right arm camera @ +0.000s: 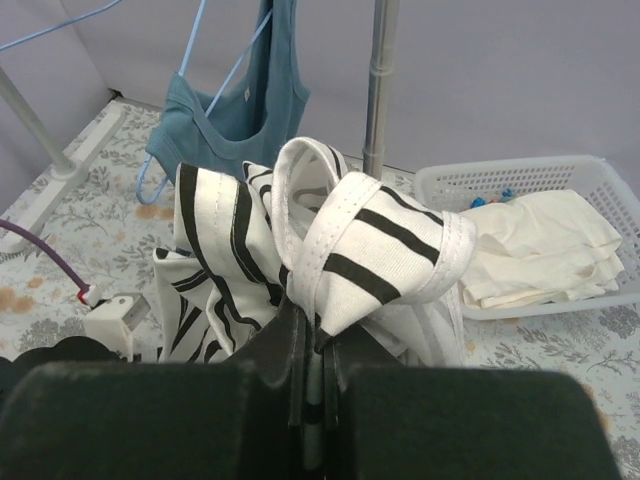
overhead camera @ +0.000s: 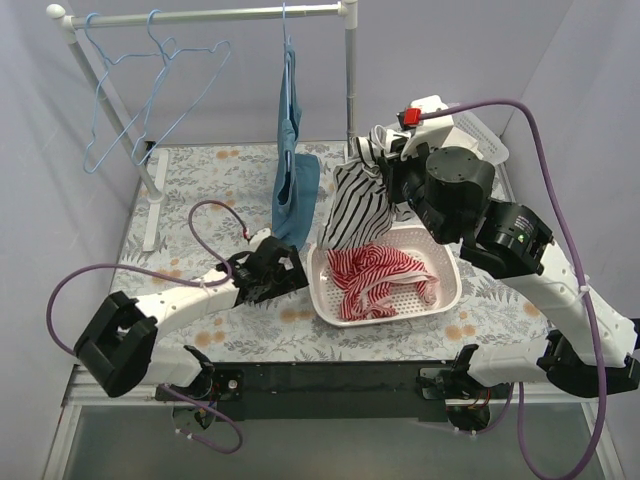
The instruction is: Place the tank top on the hanger
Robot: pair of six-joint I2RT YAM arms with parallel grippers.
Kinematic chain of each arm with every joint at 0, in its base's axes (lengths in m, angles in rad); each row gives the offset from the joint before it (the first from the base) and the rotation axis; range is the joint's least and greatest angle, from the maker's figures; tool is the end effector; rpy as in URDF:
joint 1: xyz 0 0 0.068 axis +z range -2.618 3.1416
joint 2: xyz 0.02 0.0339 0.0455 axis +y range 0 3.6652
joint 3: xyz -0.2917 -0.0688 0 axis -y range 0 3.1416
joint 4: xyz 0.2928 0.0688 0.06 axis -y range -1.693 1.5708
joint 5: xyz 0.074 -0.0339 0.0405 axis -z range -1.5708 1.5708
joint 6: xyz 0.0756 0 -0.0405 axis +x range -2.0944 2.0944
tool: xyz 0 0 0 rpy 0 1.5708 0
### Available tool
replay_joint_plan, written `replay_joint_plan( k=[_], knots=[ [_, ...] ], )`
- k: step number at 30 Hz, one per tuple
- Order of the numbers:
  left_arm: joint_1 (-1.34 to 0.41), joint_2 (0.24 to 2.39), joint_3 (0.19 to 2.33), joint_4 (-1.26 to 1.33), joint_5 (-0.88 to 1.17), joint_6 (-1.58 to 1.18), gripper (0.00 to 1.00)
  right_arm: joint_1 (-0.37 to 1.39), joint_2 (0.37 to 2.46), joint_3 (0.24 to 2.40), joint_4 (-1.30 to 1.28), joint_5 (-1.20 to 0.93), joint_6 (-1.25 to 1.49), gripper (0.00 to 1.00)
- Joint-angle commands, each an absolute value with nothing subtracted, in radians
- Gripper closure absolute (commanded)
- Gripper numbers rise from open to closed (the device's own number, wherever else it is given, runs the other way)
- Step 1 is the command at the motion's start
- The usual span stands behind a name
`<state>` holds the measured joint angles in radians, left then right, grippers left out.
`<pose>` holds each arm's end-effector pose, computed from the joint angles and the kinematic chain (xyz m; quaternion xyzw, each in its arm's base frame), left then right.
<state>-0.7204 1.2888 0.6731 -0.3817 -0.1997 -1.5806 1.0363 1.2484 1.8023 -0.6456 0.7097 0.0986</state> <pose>0.2300 -0.1819 0.1491 -0.4236 0.8557 -0.2179 0.2021 0.1829 0.2123 0.5832 -0.1041 0.7238 0.1232 0.6709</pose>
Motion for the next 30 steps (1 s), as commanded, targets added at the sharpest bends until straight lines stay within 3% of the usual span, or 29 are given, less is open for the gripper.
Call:
replay_joint_plan(
  k=[1,17,23,30],
  knots=[
    [-0.775,1.387,0.785,-0.284,-0.199,-1.617,0.02,1.039,1.186,1.767,-0.568,0.764,0.109,0.99],
    [-1.002,1.835,1.166,-0.152,-0.149,-1.646,0.02,1.039,1.081,1.697,-0.592,0.897,0.118,0.99],
    [-1.002,1.761,1.128,-0.152,-0.201,-1.626,0.02,1.039,1.106,1.707,-0.601,0.853,0.135,0.99],
    [-0.980,1.464,0.908,-0.290,-0.322,-1.669,0.02,1.039,1.172,1.755,-0.601,0.764,0.144,0.99]
  ],
)
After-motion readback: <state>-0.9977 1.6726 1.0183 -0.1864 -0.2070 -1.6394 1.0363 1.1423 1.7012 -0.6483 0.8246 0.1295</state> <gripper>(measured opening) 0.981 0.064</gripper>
